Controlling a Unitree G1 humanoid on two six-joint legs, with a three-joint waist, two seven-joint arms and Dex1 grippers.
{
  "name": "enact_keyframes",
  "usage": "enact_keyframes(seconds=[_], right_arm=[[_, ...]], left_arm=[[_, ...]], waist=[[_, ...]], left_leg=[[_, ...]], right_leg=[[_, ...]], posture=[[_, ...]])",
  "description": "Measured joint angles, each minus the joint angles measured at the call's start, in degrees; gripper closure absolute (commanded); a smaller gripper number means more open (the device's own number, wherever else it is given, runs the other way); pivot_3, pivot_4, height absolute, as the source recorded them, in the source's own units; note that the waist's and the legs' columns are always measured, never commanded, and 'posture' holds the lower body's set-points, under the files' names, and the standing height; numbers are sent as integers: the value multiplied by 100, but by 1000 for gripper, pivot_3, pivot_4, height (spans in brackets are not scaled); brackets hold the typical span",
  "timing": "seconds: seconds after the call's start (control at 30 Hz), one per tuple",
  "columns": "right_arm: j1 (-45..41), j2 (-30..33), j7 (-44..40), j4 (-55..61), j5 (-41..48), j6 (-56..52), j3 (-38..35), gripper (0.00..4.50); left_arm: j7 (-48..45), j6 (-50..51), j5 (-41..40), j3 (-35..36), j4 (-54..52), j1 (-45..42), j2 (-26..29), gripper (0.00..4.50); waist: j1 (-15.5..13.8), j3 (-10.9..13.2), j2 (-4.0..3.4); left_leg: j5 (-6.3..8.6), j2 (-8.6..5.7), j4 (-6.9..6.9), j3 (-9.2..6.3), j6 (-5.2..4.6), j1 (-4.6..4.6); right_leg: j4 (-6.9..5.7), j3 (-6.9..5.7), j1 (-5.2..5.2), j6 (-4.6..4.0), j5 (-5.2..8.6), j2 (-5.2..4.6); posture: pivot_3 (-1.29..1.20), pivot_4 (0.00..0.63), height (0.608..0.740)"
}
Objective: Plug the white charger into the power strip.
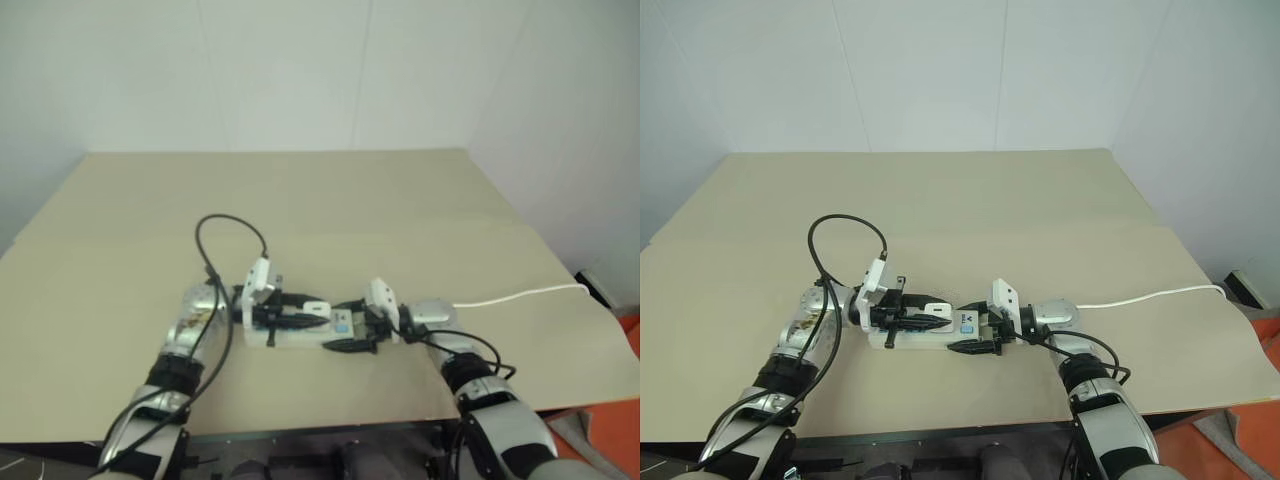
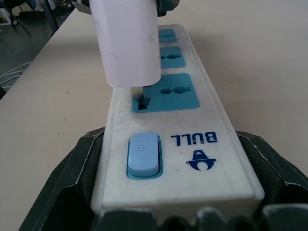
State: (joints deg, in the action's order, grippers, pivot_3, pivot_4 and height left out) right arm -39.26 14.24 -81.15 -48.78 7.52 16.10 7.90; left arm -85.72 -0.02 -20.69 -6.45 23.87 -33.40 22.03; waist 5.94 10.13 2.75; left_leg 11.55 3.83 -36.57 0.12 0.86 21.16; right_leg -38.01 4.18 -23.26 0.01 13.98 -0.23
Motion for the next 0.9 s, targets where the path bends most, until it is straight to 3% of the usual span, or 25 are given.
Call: enact_keyframes(seconds=[0.9], right_arm=[[16,-13,19,83,0,-25,51,1077]], left_arm=[[7,-232,108,-91,301,1,-3,3478]], waist=[[31,0,0]], left_leg=[[0,-2,26,0,0,0]], right_leg=[[6,2,-11,-4,2,0]], posture=[[0,150,740]])
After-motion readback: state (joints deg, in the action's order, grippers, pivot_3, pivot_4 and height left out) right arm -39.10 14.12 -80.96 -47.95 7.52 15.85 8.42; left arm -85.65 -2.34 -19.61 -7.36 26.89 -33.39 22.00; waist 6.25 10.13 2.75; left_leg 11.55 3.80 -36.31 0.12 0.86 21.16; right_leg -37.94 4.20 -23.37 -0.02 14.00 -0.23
